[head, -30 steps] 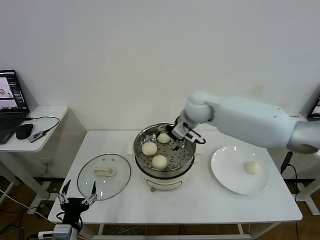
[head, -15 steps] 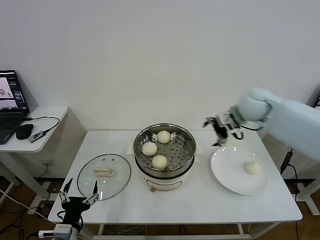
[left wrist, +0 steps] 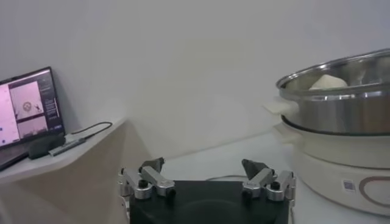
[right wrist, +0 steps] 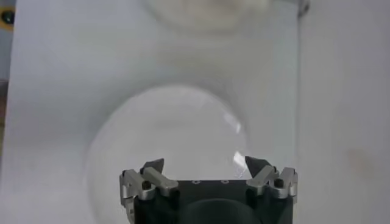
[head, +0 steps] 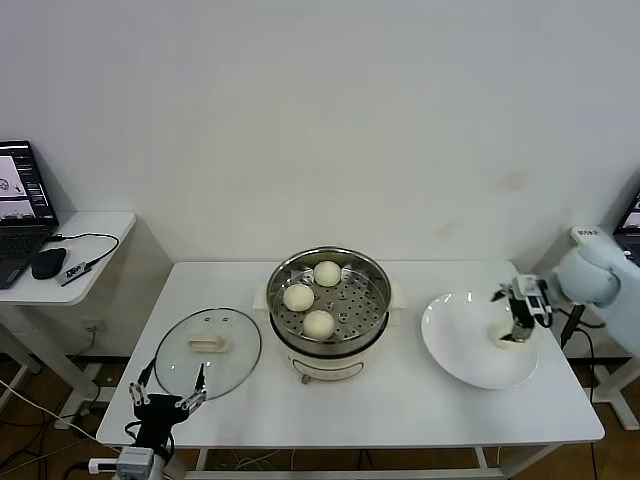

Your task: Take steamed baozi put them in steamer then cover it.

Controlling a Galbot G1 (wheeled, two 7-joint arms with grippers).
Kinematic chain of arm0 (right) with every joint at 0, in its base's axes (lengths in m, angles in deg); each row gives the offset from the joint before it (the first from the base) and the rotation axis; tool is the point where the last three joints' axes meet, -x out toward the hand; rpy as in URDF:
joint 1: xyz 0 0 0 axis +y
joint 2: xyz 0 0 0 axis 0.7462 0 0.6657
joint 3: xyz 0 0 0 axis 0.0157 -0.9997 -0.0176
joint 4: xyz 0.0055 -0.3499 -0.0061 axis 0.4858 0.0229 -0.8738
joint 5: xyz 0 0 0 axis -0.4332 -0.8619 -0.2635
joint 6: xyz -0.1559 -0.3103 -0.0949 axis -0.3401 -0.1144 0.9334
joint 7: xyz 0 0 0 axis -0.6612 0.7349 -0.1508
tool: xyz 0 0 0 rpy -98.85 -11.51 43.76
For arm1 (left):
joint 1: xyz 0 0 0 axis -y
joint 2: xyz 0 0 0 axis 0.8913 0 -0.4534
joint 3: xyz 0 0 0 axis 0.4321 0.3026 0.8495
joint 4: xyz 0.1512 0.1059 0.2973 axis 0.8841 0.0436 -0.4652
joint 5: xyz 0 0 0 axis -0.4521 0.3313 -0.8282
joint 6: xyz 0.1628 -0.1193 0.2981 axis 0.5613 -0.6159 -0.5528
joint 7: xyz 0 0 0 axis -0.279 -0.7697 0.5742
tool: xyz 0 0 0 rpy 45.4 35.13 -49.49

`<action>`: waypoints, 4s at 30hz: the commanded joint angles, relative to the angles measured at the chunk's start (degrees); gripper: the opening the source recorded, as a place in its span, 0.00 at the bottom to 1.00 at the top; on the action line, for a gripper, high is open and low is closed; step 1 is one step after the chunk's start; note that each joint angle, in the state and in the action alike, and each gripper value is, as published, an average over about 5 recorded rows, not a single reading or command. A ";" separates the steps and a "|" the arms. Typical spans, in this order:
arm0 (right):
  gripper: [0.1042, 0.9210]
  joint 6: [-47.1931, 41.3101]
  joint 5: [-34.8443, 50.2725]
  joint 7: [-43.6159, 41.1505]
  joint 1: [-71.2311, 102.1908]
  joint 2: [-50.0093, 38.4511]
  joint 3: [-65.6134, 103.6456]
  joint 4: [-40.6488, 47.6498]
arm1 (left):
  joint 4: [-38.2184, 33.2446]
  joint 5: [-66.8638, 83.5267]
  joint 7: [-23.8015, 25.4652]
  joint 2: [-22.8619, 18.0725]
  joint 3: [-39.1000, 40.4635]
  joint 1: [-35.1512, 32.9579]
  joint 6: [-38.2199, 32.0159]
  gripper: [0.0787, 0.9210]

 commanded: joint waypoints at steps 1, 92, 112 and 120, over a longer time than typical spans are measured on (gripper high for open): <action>0.88 2.65 -8.36 0.02 11.90 3.42 12.24 12.22 | 0.09 -0.05 0.01 0.29 0.31 -0.13 0.02 0.88; 0.61 -30.95 42.14 22.03 -35.35 35.75 -36.97 -1.13 | 0.87 -0.55 -0.27 -0.15 -3.01 1.08 -1.22 0.88; 0.62 -30.85 34.24 20.72 -28.66 36.07 -35.68 3.20 | 1.62 -0.86 -0.20 -0.45 -2.31 1.85 -1.23 0.88; 0.62 -30.88 32.70 19.74 -28.73 35.81 -35.80 3.16 | 1.76 -0.80 -0.20 -0.48 -2.46 1.87 -1.25 0.88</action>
